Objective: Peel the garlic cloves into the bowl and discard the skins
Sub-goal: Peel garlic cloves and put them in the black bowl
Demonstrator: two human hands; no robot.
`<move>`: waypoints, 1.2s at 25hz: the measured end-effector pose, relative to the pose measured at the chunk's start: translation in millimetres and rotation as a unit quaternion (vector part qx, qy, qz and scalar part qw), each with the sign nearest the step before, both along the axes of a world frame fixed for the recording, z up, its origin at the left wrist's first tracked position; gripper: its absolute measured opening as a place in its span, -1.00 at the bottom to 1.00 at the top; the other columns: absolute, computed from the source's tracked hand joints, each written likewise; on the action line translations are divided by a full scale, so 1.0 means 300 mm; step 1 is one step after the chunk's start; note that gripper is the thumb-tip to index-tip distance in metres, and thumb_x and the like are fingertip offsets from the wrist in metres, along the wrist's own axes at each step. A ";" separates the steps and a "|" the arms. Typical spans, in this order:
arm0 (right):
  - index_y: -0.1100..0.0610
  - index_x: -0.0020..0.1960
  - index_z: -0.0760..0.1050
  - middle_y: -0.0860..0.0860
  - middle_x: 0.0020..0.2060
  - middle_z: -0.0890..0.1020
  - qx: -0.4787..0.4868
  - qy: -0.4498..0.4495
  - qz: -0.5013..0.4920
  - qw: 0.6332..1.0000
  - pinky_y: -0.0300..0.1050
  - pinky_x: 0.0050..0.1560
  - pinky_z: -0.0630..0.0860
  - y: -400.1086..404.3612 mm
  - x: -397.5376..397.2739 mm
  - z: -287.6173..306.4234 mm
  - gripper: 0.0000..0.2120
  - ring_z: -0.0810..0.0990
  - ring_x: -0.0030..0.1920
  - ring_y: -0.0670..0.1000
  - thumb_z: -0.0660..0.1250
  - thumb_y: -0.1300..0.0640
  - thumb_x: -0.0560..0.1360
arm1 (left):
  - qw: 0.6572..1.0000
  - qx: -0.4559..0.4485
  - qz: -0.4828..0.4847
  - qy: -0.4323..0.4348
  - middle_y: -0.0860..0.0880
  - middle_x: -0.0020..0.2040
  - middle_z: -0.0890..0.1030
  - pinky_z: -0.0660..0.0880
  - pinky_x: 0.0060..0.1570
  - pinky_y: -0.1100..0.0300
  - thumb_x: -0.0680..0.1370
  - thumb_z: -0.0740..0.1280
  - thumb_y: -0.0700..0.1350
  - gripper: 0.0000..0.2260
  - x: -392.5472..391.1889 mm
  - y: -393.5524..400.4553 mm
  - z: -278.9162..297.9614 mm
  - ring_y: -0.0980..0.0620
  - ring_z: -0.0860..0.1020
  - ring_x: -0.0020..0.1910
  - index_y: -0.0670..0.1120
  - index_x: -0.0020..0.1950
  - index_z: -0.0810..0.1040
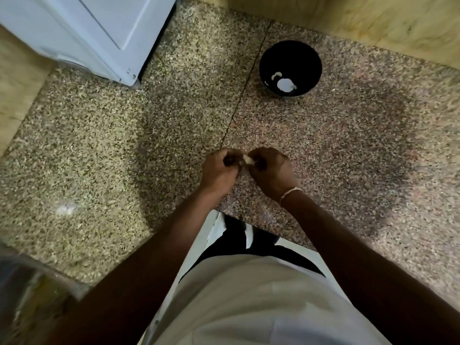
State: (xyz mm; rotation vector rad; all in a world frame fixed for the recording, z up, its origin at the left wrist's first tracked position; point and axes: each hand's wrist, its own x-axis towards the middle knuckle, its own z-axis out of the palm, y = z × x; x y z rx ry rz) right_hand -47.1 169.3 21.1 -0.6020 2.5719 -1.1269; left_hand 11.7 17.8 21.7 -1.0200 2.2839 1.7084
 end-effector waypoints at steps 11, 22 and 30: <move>0.07 0.08 0.62 -0.17 -0.10 0.71 -0.184 0.075 -0.139 0.970 -0.28 -0.10 0.64 0.235 -0.045 0.367 -0.82 0.70 -0.09 -0.26 0.51 0.18 0.50 | 0.976 0.087 -0.031 0.195 -0.09 -0.16 0.75 0.71 -0.01 -0.14 0.55 0.50 -0.14 -0.94 -0.124 0.222 0.357 -0.07 0.72 -0.15 0.02 -0.07 0.72; 0.20 0.12 0.67 -0.03 -0.05 0.75 -0.270 0.251 -0.192 0.910 -0.24 -0.05 0.66 0.315 -0.050 0.763 -0.77 0.73 -0.06 -0.17 0.57 0.20 0.49 | 0.921 -0.010 -0.114 0.372 0.01 -0.25 0.75 0.70 -0.16 -0.18 0.44 0.51 0.08 -0.88 -0.206 0.298 0.803 -0.04 0.75 -0.21 0.06 -0.17 0.74; 0.17 0.09 0.65 -0.05 -0.07 0.75 -0.343 0.263 -0.199 0.880 -0.17 -0.11 0.65 0.254 0.046 0.877 -0.78 0.74 -0.10 -0.06 0.55 0.30 0.47 | 0.893 0.040 -0.178 0.411 -0.11 -0.26 0.74 0.70 -0.08 -0.23 0.47 0.54 -0.10 -0.92 -0.166 0.228 0.955 -0.19 0.74 -0.21 -0.10 -0.16 0.75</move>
